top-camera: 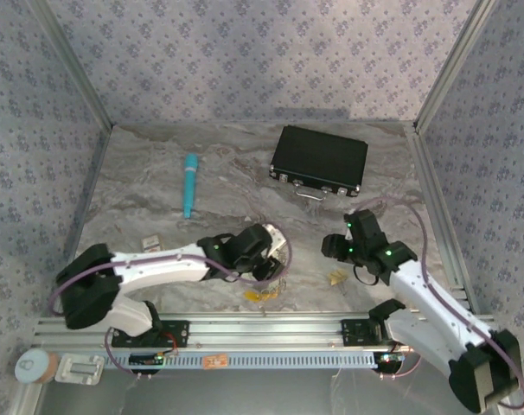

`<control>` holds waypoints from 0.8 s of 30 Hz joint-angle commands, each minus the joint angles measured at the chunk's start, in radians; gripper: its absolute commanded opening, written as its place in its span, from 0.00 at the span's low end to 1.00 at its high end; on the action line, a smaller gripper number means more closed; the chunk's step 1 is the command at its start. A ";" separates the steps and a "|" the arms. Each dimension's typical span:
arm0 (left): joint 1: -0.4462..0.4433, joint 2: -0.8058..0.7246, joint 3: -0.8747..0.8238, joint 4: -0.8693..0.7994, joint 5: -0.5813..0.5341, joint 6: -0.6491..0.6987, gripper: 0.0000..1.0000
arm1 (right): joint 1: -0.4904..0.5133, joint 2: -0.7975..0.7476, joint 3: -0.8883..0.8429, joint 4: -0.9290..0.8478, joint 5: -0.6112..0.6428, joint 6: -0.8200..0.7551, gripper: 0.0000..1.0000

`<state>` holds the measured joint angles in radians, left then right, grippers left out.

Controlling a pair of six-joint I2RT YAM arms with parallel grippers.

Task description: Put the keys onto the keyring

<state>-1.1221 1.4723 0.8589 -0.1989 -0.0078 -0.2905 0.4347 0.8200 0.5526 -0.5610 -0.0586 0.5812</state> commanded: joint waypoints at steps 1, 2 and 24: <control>-0.010 0.098 0.108 -0.151 0.039 -0.011 0.47 | -0.017 -0.102 0.004 -0.111 0.067 0.017 0.52; -0.009 0.132 0.142 -0.180 0.047 -0.009 0.47 | -0.019 -0.132 0.006 -0.125 0.077 0.017 0.52; -0.019 0.378 0.370 -0.339 0.025 -0.033 0.23 | -0.026 -0.238 0.004 -0.170 0.077 0.008 0.50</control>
<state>-1.1351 1.8339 1.2022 -0.5064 0.0322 -0.3134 0.4164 0.5949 0.5526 -0.7155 0.0151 0.5873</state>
